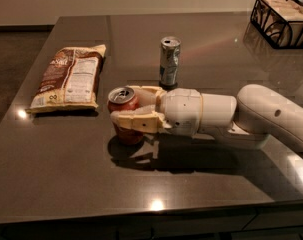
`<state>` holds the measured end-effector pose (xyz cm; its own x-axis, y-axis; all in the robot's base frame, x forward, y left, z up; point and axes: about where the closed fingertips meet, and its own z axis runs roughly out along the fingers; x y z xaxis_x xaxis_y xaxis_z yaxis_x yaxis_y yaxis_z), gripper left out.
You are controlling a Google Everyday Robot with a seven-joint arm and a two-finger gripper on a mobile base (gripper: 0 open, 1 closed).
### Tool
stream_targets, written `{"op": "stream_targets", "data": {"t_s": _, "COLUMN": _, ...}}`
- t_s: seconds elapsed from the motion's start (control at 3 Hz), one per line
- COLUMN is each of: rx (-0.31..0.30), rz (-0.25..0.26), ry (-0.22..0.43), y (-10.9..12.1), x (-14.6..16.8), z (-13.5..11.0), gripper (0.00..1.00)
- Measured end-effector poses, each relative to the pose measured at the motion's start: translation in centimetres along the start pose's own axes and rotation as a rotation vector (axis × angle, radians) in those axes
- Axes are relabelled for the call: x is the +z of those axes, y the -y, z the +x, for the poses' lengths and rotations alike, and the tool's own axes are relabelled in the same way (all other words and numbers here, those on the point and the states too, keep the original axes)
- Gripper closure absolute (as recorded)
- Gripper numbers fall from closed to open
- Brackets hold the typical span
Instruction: Place coke can upright
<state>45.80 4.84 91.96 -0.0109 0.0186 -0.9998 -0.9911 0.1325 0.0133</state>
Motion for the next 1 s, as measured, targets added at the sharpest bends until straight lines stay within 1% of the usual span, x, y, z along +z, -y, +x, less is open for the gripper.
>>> {"op": "stream_targets", "data": {"t_s": 0.33, "rx": -0.002, "rz": -0.004, "ry": -0.001, "y": -0.13, "x": 0.20, "z": -0.08, "gripper": 0.05}}
{"op": "stream_targets", "data": {"t_s": 0.67, "rx": -0.003, "rz": -0.007, "ry": -0.001, "y": -0.21, "x": 0.33, "z": -0.13, "gripper": 0.00}}
{"op": "stream_targets", "data": {"t_s": 1.0, "rx": -0.003, "rz": -0.007, "ry": -0.001, "y": -0.22, "x": 0.34, "z": -0.13, "gripper": 0.00}}
